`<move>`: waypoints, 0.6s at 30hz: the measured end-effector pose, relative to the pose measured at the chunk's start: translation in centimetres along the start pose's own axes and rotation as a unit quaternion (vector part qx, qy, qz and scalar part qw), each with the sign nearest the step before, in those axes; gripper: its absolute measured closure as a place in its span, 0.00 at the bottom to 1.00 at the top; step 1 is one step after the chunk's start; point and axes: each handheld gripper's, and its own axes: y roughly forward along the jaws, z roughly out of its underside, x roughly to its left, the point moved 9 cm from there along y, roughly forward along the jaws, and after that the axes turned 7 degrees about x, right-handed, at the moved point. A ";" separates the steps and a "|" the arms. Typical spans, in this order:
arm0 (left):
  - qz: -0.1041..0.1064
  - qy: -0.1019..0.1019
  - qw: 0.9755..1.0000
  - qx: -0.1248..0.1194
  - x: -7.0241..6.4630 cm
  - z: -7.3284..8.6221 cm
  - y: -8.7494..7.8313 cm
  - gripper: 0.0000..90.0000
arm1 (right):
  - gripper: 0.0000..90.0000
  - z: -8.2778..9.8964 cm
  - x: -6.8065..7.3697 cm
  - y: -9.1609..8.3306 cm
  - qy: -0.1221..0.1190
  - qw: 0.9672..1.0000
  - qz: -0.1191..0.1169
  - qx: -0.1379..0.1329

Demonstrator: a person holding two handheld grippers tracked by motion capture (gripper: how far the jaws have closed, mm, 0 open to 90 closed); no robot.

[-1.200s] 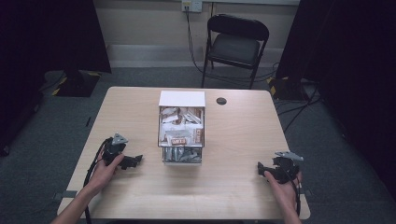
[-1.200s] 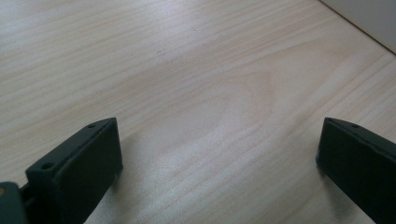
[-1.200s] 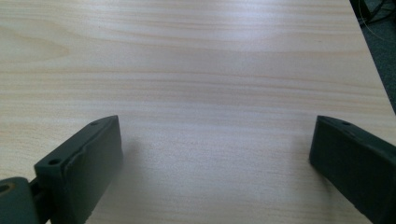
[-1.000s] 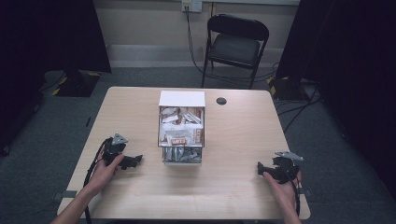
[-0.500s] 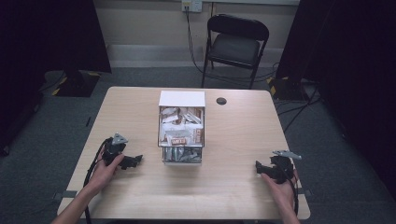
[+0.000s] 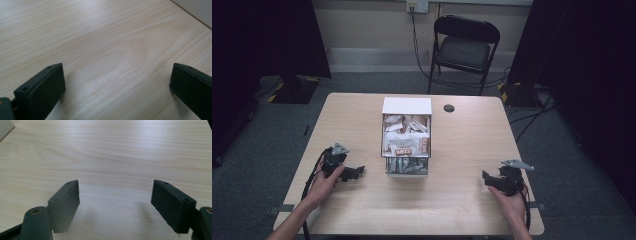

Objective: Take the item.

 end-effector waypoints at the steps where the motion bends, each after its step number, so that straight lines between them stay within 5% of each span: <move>1: 0.000 0.000 1.000 0.000 0.0 0.0 0.0 0.00 | 0.29 -0.1 0.1 -0.1 -0.003 1.000 -0.004 -0.002; 10: 0.000 0.000 1.000 0.000 0.0 0.0 0.0 0.00 | 0.39 -1.9 2.0 -2.5 -0.026 0.998 -0.023 -0.044; 18: 0.000 0.000 1.000 0.000 0.0 0.0 0.0 0.00 | 0.40 -2.8 3.3 -3.5 -0.026 0.996 -0.064 -0.062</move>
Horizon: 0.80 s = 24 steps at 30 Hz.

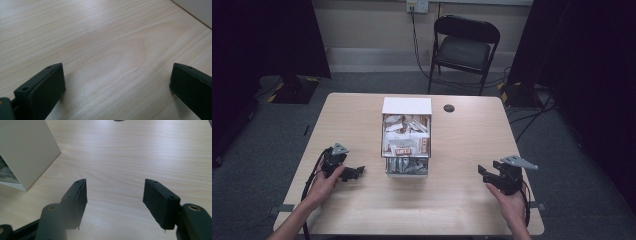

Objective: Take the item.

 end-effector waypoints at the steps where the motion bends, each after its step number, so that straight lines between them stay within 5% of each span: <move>1: 0.000 0.000 1.000 0.000 0.0 0.0 0.0 0.00 | 0.40 -0.2 0.1 -0.2 0.000 1.000 -0.003 -0.004; 24: -0.003 -0.004 1.000 0.000 0.0 0.0 0.0 0.00 | 0.42 -5.9 5.1 -3.9 -0.044 0.996 -0.072 -0.042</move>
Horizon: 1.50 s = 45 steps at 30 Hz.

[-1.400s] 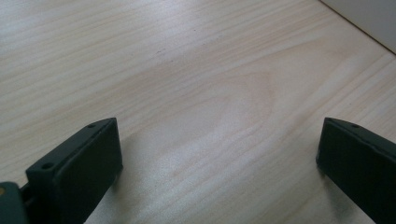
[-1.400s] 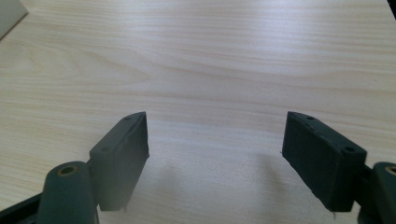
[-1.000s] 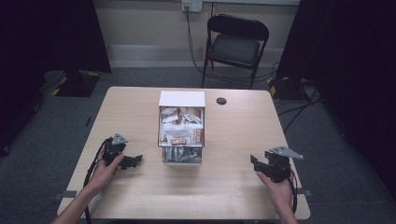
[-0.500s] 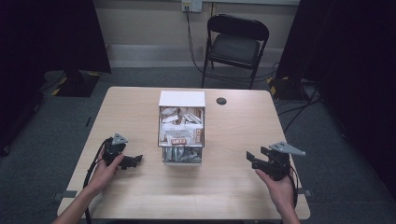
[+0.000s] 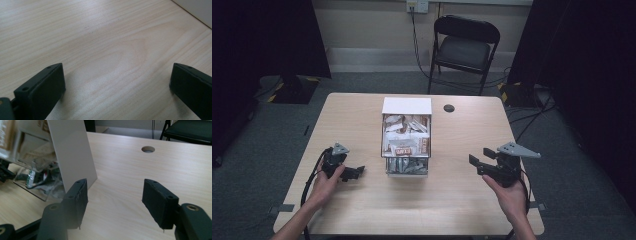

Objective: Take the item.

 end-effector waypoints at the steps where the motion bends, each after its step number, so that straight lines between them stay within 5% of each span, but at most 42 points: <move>1: 0.000 0.000 1.000 0.000 0.0 0.0 0.0 0.00 | 0.42 -0.3 0.2 0.0 0.000 1.000 -0.001 -0.001; 16: 0.000 0.000 1.000 0.000 0.0 0.0 0.0 0.00 | 0.44 -4.6 2.7 -0.8 -0.009 1.000 -0.027 -0.012; 26: 0.000 0.000 1.000 0.000 0.0 0.0 0.0 0.00 | 0.46 -7.3 5.1 -1.5 -0.023 0.997 -0.065 -0.027; 45: 0.000 0.000 1.000 0.000 0.0 0.0 0.0 0.00 | 0.51 -10.9 10.0 -1.0 -0.062 0.986 -0.143 -0.056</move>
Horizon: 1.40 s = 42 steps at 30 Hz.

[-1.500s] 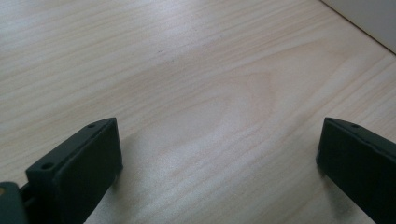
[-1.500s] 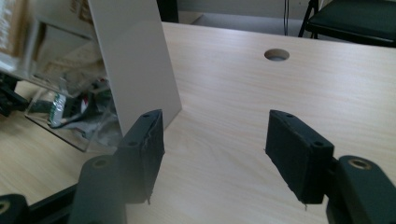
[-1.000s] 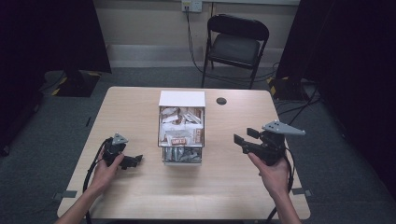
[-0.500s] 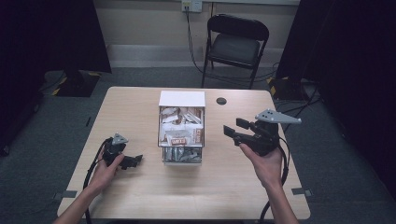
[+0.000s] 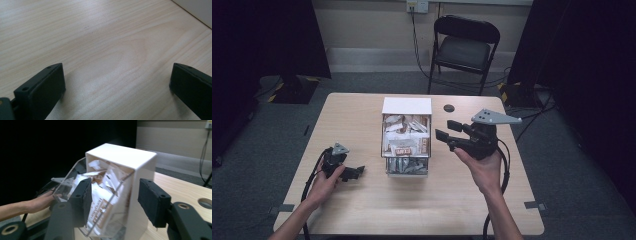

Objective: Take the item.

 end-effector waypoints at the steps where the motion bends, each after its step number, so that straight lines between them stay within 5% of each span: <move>1: 0.000 0.000 1.000 0.000 0.0 0.0 0.0 0.00 | 0.51 -0.1 0.2 0.2 -0.001 1.000 -0.005 -0.001; 22: 0.000 0.000 1.000 0.000 0.0 0.0 0.0 0.00 | 0.61 -0.7 4.0 5.5 -0.049 0.995 -0.076 0.039; 39: 0.000 0.001 1.000 0.000 0.0 0.0 0.0 0.00 | 0.68 0.8 4.1 8.1 -0.054 0.992 -0.088 0.075; 42: 0.001 0.001 1.000 0.000 0.0 0.0 0.0 0.00 | 0.67 0.9 4.3 8.4 -0.053 0.990 -0.105 0.074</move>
